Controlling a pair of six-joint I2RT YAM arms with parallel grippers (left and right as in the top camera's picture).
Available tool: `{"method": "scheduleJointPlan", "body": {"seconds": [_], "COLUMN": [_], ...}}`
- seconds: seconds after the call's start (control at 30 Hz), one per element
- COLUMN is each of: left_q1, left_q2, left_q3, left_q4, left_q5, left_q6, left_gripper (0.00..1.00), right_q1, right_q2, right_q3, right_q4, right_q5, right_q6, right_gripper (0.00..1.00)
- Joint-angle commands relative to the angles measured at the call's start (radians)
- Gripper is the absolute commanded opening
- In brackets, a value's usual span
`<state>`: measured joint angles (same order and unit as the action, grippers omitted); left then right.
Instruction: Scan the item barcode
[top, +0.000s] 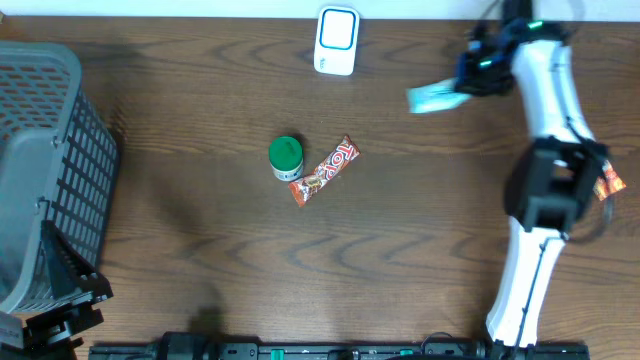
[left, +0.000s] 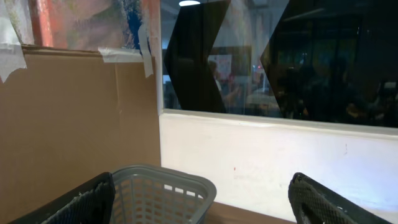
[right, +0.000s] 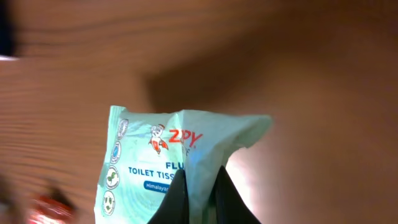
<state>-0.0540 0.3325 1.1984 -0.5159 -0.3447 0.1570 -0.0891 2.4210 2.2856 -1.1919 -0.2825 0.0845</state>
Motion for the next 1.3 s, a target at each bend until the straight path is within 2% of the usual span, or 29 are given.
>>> {"method": "scheduleJointPlan", "body": {"seconds": [0.0, 0.07, 0.23, 0.4, 0.57, 0.67, 0.73, 0.77, 0.83, 0.87, 0.97, 1.17, 1.27], "left_q1": [0.005, 0.005, 0.005, 0.005, 0.005, 0.005, 0.005, 0.005, 0.005, 0.005, 0.005, 0.005, 0.005], "left_q2": [0.012, 0.012, 0.011, 0.011, 0.011, 0.011, 0.011, 0.011, 0.011, 0.011, 0.011, 0.011, 0.011], "left_q3": [-0.004, -0.003, -0.003, -0.003, -0.003, -0.003, -0.003, -0.003, -0.003, -0.003, -0.003, -0.003, -0.003], "left_q4": [0.004, 0.005, 0.013, 0.031, 0.032, 0.034, 0.037, 0.039, 0.042, 0.042, 0.042, 0.049, 0.063], "left_q5": [0.004, 0.004, 0.005, 0.005, 0.005, 0.005, 0.005, 0.005, 0.005, 0.005, 0.005, 0.004, 0.005], "left_q6": [-0.002, -0.002, -0.002, -0.002, -0.002, -0.002, -0.002, -0.002, -0.002, -0.002, -0.002, -0.002, -0.002], "left_gripper": [0.89, 0.89, 0.89, 0.89, 0.89, 0.89, 0.89, 0.89, 0.89, 0.89, 0.89, 0.89, 0.89], "right_q1": [-0.06, -0.102, -0.222, -0.344, -0.428, -0.468, -0.493, -0.502, -0.508, -0.505, -0.481, -0.386, -0.281], "right_q2": [-0.231, -0.286, -0.295, -0.287, -0.287, -0.287, -0.287, -0.287, -0.299, -0.306, -0.34, -0.419, -0.447], "right_q3": [0.013, 0.012, -0.001, -0.126, -0.345, -0.46, -0.484, -0.48, -0.433, -0.409, -0.308, -0.177, -0.178], "right_q4": [-0.133, -0.222, -0.314, -0.325, -0.259, -0.18, -0.152, -0.145, -0.152, -0.159, -0.179, -0.204, -0.222], "right_q5": [0.525, 0.739, 0.929, 0.994, 1.018, 1.014, 1.015, 1.015, 0.987, 0.962, 0.809, 0.202, 0.068], "right_q6": [-0.037, 0.007, 0.286, 0.492, 0.614, 0.625, 0.612, 0.589, 0.529, 0.512, 0.434, 0.238, 0.179], "right_gripper": [0.01, 0.01, 0.01, 0.01, 0.01, 0.01, 0.18, 0.34, 0.76, 0.86, 0.99, 0.99, 0.99]}}
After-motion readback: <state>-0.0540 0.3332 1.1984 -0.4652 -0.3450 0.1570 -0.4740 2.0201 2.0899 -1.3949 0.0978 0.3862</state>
